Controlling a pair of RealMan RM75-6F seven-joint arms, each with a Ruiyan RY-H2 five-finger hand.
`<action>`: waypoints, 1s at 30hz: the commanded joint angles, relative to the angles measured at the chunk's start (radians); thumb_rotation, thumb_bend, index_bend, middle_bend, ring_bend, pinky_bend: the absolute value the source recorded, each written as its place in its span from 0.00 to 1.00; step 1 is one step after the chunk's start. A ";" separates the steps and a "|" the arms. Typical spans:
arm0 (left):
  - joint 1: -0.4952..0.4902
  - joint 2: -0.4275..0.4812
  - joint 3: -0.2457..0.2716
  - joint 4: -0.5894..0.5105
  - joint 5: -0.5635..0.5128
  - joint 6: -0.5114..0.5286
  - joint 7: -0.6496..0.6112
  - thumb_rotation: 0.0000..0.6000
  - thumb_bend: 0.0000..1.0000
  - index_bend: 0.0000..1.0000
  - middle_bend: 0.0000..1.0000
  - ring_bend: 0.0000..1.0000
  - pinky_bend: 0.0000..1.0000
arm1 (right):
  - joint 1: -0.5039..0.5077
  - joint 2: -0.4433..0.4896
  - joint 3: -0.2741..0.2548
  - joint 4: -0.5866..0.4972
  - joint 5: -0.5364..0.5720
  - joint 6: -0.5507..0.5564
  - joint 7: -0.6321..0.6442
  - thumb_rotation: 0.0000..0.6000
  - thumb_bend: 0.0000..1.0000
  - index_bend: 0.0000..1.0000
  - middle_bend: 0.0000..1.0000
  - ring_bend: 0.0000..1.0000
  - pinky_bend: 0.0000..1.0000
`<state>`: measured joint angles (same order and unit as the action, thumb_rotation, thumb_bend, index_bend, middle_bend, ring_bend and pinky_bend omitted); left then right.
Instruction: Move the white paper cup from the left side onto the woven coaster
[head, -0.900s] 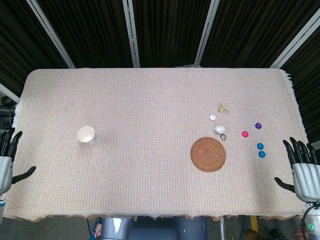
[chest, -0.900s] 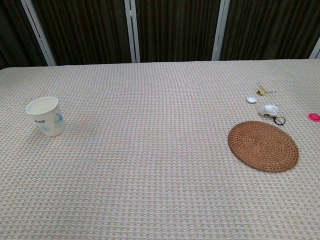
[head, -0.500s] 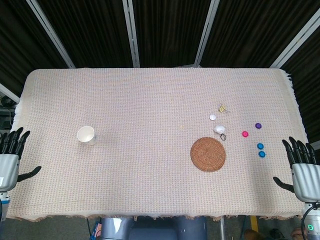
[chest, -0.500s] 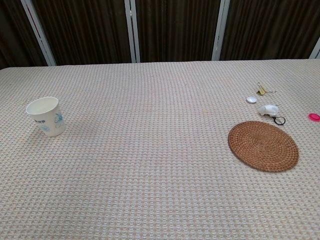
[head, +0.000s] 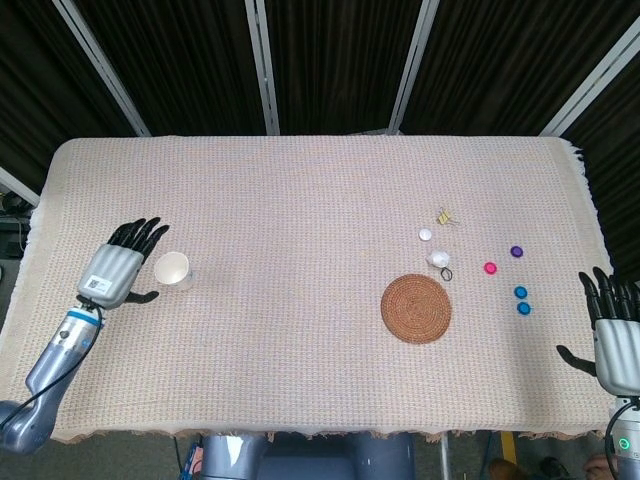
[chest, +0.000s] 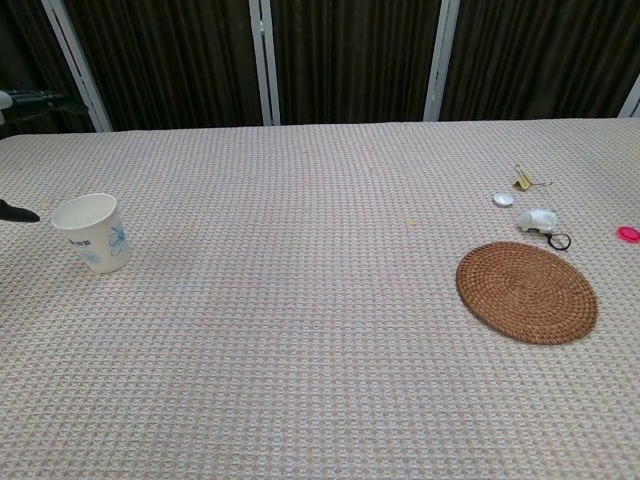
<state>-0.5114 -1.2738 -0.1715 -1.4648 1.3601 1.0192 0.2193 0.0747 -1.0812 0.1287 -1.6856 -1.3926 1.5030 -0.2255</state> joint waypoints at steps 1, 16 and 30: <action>-0.068 -0.056 -0.020 0.093 -0.073 -0.100 0.051 1.00 0.00 0.03 0.08 0.05 0.18 | 0.002 -0.005 0.009 0.013 0.026 -0.009 -0.011 1.00 0.00 0.00 0.00 0.00 0.00; -0.141 -0.139 0.009 0.259 -0.104 -0.263 -0.089 1.00 0.00 0.25 0.24 0.21 0.36 | 0.011 -0.015 0.026 0.032 0.078 -0.025 -0.031 1.00 0.00 0.00 0.00 0.00 0.00; -0.151 -0.133 0.019 0.224 -0.070 -0.212 -0.120 1.00 0.14 0.52 0.47 0.37 0.50 | 0.010 -0.008 0.031 0.037 0.095 -0.029 -0.012 1.00 0.00 0.00 0.00 0.00 0.00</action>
<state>-0.6634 -1.4166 -0.1502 -1.2222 1.2849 0.7950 0.1009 0.0849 -1.0899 0.1597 -1.6480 -1.2979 1.4738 -0.2375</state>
